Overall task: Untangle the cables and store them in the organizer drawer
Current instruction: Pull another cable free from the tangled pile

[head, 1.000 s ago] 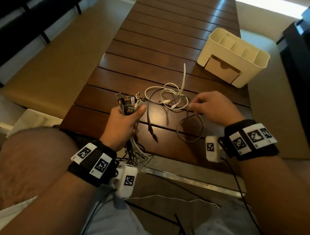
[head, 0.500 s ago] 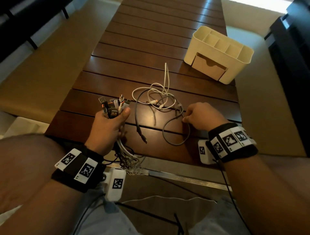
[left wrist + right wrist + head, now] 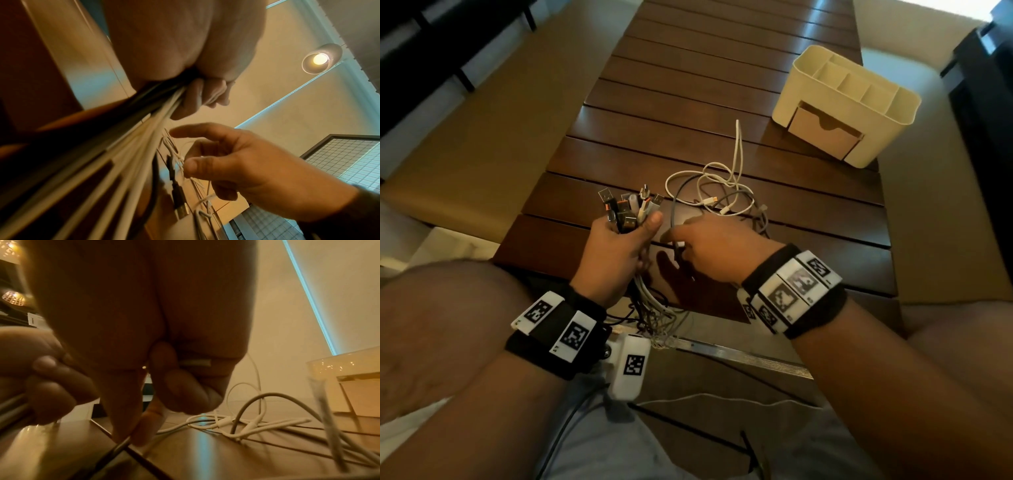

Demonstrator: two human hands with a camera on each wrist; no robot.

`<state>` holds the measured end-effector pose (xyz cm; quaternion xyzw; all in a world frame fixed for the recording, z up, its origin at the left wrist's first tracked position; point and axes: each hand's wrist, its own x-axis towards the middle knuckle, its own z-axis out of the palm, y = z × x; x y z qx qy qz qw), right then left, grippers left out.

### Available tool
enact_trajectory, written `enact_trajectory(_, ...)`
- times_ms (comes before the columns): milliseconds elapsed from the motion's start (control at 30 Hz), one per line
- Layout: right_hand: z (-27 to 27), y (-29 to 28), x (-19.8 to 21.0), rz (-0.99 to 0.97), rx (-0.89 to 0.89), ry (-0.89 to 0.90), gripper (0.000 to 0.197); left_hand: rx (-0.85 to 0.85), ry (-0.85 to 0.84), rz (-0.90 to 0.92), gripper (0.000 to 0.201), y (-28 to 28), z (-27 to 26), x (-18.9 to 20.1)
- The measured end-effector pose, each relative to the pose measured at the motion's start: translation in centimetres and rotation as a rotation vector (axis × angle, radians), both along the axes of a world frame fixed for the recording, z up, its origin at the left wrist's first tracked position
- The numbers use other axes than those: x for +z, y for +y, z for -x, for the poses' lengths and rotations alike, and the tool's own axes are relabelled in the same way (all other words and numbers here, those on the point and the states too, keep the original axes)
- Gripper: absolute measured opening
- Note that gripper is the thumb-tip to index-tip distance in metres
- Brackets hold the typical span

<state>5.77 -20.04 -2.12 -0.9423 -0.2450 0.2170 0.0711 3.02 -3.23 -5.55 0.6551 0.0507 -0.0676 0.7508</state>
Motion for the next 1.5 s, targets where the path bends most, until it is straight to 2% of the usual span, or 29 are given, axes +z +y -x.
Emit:
enact_trajectory(100, -1.0, 0.4, 0.1, 0.08, 0.031, -0.022, 0.039, 0.005, 0.006, 0.018, 0.027, 0.1, 0.0, 0.0)
enact_trajectory(200, -1.3, 0.6, -0.3, 0.075, 0.026, -0.072, 0.028, 0.022, 0.025, 0.056, 0.024, 0.3, 0.1, 0.0)
enact_trajectory(367, -1.2, -0.1, -0.4, -0.126, -0.075, -0.261, 0.021, 0.065, 0.025, 0.06, 0.026, 0.1, 0.0, -0.1)
enact_trajectory(500, -1.1, -1.1, 0.5, -0.288, -0.219, -0.298, 0.022, 0.11, 0.028, 0.143, 0.025, -0.3, -0.1, 0.0)
enact_trajectory(633, 0.0, -1.1, 1.4, -0.445, -0.34, -0.214, 0.02, 0.168, 0.03, 0.25, 0.029, -0.4, -0.1, 0.0)
enact_trajectory(767, 1.1, 0.3, 1.7, -0.573, -0.391, -0.133, 0.019, 0.136, 0.0, 0.245, 0.03, -0.2, 0.0, 0.0)
enact_trajectory(900, 1.6, 1.6, 1.6, -0.526, -0.298, -0.106, 0.021, 0.07, -0.07, 0.158, 0.016, -0.4, 0.5, 0.4)
enact_trajectory(1133, 1.7, 1.8, 1.1, -0.539, -0.241, -0.097, 0.024, 0.052, -0.108, 0.114, 0.017, -0.3, 0.7, 0.7)
enact_trajectory(1267, 1.7, 1.8, 1.0, -0.533, -0.224, -0.024, 0.019, 0.138, -0.081, 0.13, 0.015, -0.4, 0.6, 0.6)
enact_trajectory(1367, 1.6, 1.5, 0.7, -0.598, -0.276, 0.028, 0.015, 0.171, -0.056, 0.161, 0.019, -0.3, 0.4, 0.4)
enact_trajectory(1500, 1.5, 0.5, 0.8, -0.607, -0.296, 0.125, 0.014, 0.232, -0.017, 0.309, 0.017, 0.0, -0.1, 0.9)
